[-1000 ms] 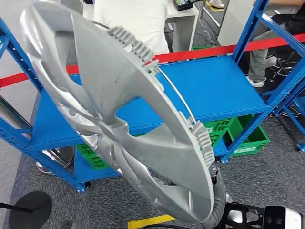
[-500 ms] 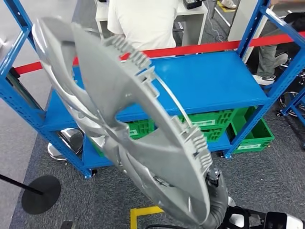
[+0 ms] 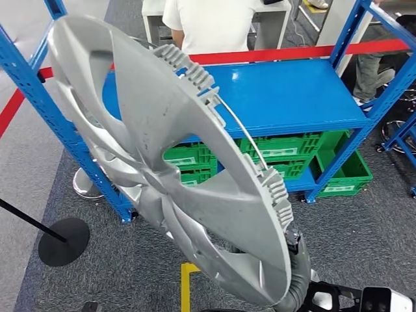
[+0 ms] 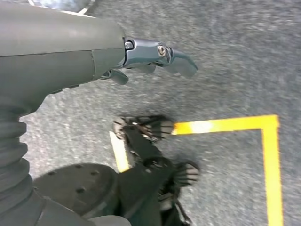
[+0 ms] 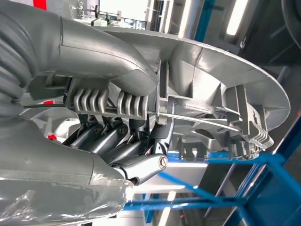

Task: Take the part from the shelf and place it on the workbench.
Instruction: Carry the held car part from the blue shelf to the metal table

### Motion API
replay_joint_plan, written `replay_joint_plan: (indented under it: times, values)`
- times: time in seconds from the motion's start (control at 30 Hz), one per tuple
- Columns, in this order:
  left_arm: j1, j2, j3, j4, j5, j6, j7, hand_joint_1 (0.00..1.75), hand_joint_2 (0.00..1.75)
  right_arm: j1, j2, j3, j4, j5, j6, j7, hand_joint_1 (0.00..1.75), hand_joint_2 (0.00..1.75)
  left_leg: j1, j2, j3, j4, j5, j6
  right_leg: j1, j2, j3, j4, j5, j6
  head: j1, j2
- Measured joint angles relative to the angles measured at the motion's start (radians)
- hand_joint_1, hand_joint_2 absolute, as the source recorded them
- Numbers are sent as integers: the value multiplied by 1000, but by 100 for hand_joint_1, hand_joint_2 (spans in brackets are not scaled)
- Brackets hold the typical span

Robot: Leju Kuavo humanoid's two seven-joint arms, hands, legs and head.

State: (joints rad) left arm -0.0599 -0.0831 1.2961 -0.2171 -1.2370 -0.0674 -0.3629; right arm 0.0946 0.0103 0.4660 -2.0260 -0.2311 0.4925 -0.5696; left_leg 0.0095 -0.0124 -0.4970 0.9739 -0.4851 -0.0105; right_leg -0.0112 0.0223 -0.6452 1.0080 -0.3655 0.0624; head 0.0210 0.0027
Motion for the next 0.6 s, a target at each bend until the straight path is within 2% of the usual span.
replay_joint_plan:
  times: [0.03,0.07,0.13,0.17,0.2,0.23,0.27,0.3,0.33,0.37,0.4,0.47,0.5,0.53,0.57,0.6]
  values:
    - [1,1,2,0,0,0,21,0,175,-2,-1,0,0,-4,4,-1,175,175,1,3,-8,-1,10,9,-1,-2,-9,23,-30,4,2,0]
    - [1,3,5,0,2,-1,52,0,175,-7,-1,0,0,-11,9,-2,175,175,1,6,-19,-2,21,16,-1,-6,-24,69,-77,7,5,0]
    - [2,6,15,0,6,-2,147,0,175,-24,-2,0,0,-28,23,-2,175,175,-2,9,-45,0,43,22,-1,-11,-54,201,-175,12,10,0]
    - [2,6,21,0,8,1,205,0,175,-35,-3,0,1,-39,31,0,175,175,-3,10,-59,0,55,22,-1,-12,-61,257,-197,14,10,0]
    - [2,5,28,0,12,6,267,0,175,-44,-3,0,1,-51,38,5,175,175,-5,11,-74,1,66,21,-1,-13,-54,284,-193,14,11,0]
    - [2,3,35,0,17,13,330,0,175,-53,-3,0,1,-65,43,14,175,175,-6,12,-88,2,77,20,0,-13,-30,276,-171,12,11,0]
    - [2,-2,43,0,23,20,387,0,175,-62,-3,0,1,-78,48,23,175,175,-6,12,-101,2,88,18,0,-13,13,231,-142,9,11,0]
    - [1,-8,52,0,31,25,438,0,175,-71,-3,0,1,-89,51,31,175,175,-7,11,-112,3,98,15,0,-13,67,160,-129,6,11,0]
    - [1,-14,60,0,38,29,472,0,175,-79,-3,0,1,-95,53,36,175,175,-8,11,-120,5,108,11,2,-13,122,81,-128,3,10,0]
    - [1,-21,67,0,42,31,494,0,175,-85,-3,0,1,-98,54,36,175,175,-8,10,-125,4,118,6,4,-13,160,20,-133,0,10,0]
    - [1,-26,74,0,46,34,504,0,175,-89,-3,0,2,-98,54,33,175,175,-8,10,-128,3,127,0,7,-12,178,-16,-144,-4,10,0]
    - [1,-34,84,0,51,36,508,0,175,-91,-4,-1,6,-96,54,23,175,175,-5,9,-132,-2,146,-13,10,-12,170,-26,-133,-17,12,0]
    - [1,-36,89,0,53,36,508,0,175,-92,-4,-1,8,-94,54,16,175,175,-3,8,-139,2,138,-19,9,-13,162,-27,-122,-26,12,0]
    - [1,-38,92,0,53,36,508,0,175,-92,-5,-2,10,-93,54,11,175,175,-3,7,-149,19,113,-25,7,-14,151,-29,-108,-36,10,0]
    - [1,-39,95,0,53,36,507,0,175,-92,-6,-2,12,-92,55,7,175,175,-2,6,-163,55,70,-30,5,-15,138,-32,-93,-43,7,0]
    - [0,-39,98,0,53,36,507,0,175,-92,-6,-2,13,-91,56,4,175,175,-2,6,-181,112,15,-33,5,-16,123,-31,-79,-46,4,0]
